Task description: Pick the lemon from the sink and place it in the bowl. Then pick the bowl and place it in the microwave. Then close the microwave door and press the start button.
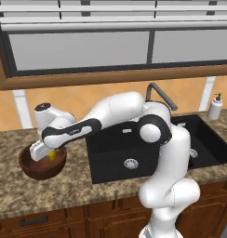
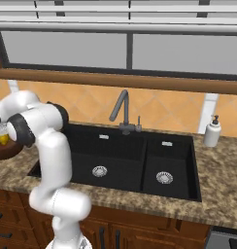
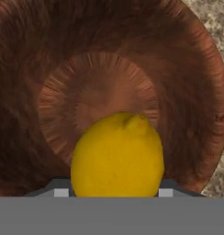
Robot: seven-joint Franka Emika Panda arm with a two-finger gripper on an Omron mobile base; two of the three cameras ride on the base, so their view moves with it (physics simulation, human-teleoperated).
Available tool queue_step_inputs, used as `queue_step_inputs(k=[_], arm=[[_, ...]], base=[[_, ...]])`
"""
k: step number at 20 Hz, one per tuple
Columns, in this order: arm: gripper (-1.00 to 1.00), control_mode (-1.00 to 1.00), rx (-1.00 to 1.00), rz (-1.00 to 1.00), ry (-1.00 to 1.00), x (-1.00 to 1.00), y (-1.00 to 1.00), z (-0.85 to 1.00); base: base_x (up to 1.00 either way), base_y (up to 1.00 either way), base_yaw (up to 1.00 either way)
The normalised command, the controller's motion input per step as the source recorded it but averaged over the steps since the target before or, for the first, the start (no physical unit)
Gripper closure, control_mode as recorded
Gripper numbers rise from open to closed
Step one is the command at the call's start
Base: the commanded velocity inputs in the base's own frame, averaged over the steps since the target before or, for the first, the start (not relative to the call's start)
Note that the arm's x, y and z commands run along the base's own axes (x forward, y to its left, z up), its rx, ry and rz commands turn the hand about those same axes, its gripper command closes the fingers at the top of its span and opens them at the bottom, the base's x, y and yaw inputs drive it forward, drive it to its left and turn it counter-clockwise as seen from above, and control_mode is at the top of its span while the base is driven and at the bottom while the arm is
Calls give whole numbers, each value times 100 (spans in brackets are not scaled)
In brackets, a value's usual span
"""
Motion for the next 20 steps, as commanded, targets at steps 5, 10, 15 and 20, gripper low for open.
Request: queue_step_inputs(k=[5,10,15,20], arm=[[-100,-100,0,0,0,0,9,-3],[-100,-100,0,-1,-1,0,-1,0],[-100,-100,13,-3,-4,-25,-64,2],[-100,-100,18,-15,0,-23,-80,3]], base=[[0,0,0],[0,0,0],[0,0,0],[0,0,0]])
